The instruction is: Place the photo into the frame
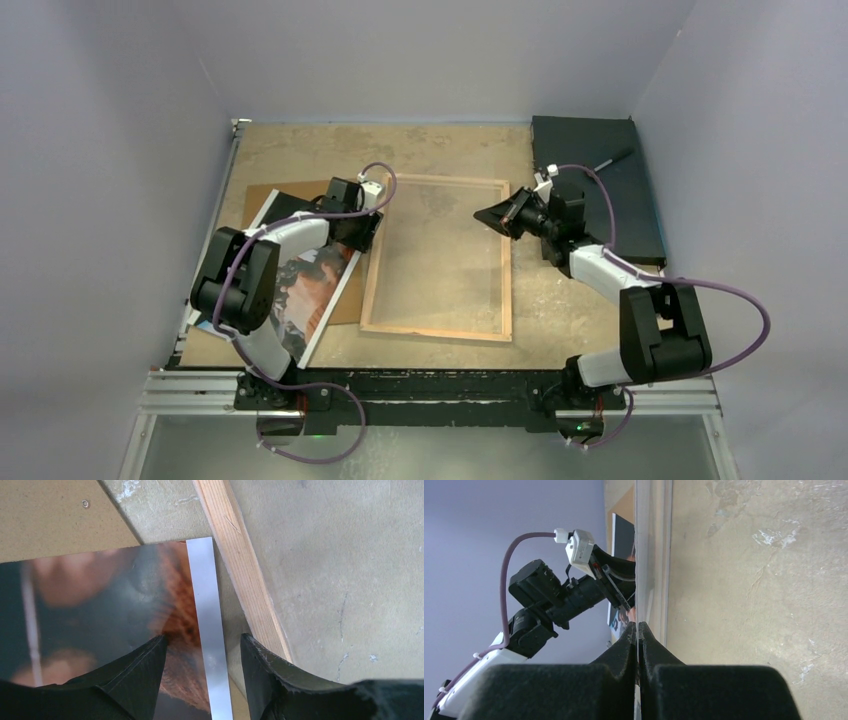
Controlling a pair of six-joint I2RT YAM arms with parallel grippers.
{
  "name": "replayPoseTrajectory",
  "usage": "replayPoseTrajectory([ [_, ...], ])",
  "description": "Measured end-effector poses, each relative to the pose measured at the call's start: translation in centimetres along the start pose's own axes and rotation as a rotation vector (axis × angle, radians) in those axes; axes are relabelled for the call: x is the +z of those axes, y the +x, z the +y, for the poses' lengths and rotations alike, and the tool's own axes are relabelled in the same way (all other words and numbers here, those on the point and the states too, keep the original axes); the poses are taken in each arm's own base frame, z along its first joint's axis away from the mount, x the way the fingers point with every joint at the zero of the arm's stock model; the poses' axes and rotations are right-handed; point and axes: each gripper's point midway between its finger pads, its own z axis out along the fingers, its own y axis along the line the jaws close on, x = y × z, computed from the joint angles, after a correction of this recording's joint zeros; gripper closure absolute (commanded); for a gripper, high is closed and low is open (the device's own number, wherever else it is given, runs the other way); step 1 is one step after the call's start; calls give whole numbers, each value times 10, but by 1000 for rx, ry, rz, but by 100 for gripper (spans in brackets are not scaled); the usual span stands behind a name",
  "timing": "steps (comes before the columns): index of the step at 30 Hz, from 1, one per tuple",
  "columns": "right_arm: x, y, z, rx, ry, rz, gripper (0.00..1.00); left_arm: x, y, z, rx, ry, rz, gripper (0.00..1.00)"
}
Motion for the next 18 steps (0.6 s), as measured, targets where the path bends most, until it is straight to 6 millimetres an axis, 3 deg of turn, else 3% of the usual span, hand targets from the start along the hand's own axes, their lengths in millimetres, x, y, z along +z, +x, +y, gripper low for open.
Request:
replayPoseTrajectory([
  [5, -4, -1, -1, 9, -6, -14, 100, 0, 1, 0, -7, 2, -12, 45],
  [18, -11, 5, 20, -3, -59, -5, 100, -2, 1, -9, -50, 37, -33, 46],
])
